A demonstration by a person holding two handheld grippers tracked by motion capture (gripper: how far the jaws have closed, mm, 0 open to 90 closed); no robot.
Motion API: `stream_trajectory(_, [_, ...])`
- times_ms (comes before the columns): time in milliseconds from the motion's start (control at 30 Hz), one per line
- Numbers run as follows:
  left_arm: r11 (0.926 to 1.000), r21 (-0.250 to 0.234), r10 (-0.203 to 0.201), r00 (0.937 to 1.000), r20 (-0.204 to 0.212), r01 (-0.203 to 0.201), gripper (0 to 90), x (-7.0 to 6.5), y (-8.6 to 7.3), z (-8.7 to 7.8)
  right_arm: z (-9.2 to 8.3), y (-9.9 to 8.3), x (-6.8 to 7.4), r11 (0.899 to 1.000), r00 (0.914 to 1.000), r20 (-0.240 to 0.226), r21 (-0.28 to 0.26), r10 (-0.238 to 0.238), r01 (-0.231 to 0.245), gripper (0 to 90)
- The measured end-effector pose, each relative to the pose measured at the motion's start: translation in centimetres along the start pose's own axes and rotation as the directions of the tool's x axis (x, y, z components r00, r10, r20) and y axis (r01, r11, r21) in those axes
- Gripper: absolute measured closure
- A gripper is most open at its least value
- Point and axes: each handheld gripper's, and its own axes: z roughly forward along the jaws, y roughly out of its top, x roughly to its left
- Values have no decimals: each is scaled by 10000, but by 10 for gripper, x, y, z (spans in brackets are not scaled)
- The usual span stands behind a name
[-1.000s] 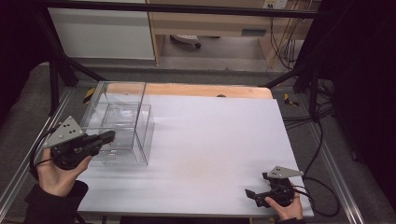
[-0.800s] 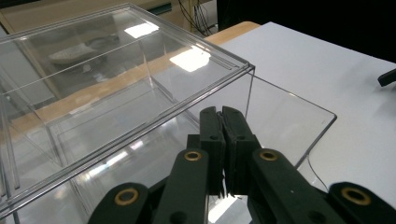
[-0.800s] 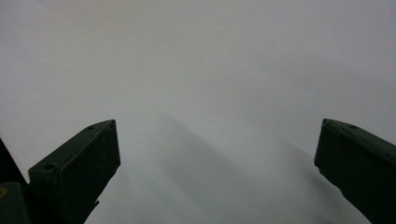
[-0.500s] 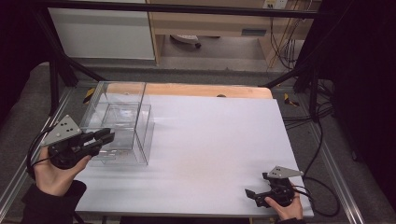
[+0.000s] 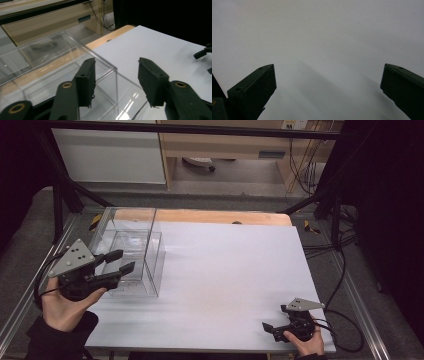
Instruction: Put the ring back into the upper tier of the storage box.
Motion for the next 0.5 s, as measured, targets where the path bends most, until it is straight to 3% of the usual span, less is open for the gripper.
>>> stream_trajectory(300, [9996,24,294,9974,653,-296,297,-27,4,23,0,0,0,10000,10000,-14,-27,8,-8,7])
stream_trajectory(500, [9979,213,577,9884,1408,-613,230,-53,-6,45,-1,0,0,10000,10000,-12,-33,29,-29,7])
